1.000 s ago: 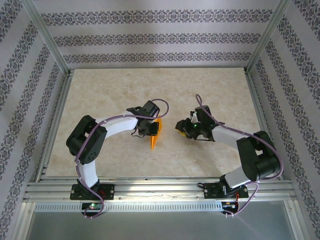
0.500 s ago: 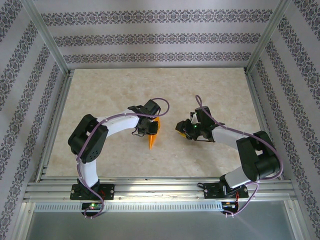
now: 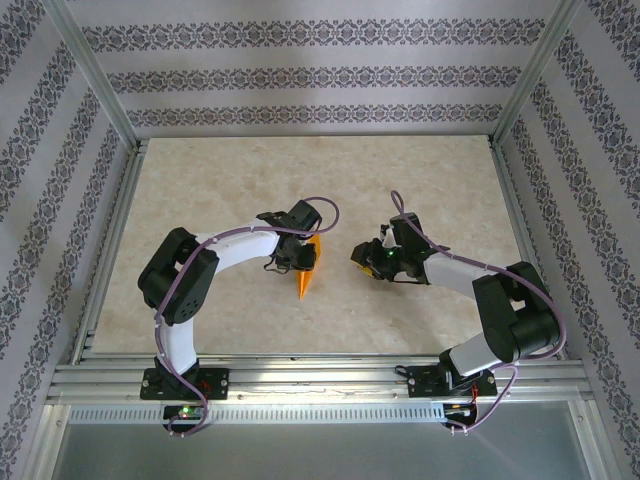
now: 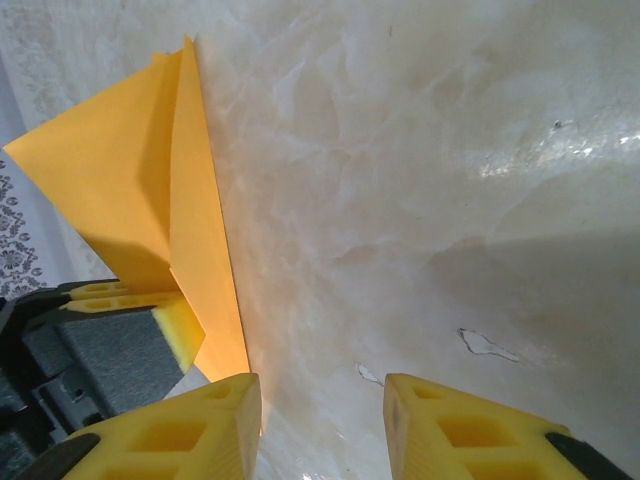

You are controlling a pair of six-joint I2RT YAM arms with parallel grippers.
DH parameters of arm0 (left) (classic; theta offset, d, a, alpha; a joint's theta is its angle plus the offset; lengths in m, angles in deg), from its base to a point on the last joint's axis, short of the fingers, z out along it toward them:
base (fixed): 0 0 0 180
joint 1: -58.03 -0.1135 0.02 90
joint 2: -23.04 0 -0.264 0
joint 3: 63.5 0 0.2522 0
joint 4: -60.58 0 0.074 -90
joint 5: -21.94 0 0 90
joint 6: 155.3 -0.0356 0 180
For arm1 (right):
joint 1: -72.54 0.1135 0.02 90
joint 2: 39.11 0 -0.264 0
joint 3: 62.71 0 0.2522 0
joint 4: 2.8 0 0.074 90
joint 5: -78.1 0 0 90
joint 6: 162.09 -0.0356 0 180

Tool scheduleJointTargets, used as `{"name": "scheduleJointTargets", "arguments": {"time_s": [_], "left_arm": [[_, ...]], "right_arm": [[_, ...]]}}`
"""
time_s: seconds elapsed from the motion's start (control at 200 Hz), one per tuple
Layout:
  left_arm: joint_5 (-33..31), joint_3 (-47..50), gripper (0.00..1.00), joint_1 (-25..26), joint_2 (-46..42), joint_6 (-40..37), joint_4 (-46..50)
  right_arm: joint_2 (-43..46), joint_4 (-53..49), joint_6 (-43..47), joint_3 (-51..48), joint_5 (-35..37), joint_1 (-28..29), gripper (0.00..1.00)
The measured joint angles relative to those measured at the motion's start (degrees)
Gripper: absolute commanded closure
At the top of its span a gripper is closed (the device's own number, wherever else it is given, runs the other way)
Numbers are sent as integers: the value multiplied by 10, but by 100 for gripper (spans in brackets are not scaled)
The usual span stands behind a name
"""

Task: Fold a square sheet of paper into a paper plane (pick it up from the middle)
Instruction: Rotate the paper plane at the center of the table.

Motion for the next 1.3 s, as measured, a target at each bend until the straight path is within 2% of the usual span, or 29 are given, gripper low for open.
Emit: {"name": "scheduleJointTargets", "arguments": {"time_s": [0.38, 0.814, 0.934, 1.089, 1.299], "left_arm": [[-5, -10, 82, 1, 18, 0, 7], [-64, -80, 79, 30, 63, 0, 63], [-83, -97, 76, 39, 75, 8, 79], [-96, -115, 66, 45, 87, 29, 90], [-99, -121, 62, 45, 91, 65, 90]], "right_arm": [[-5, 2, 0, 0, 0, 0, 62], [-9, 1, 2, 0, 0, 0, 61], [-5, -1, 6, -1, 0, -5, 61], [14, -2, 18, -14, -4, -24, 61], [29, -7, 31, -27, -13, -50, 60]]}}
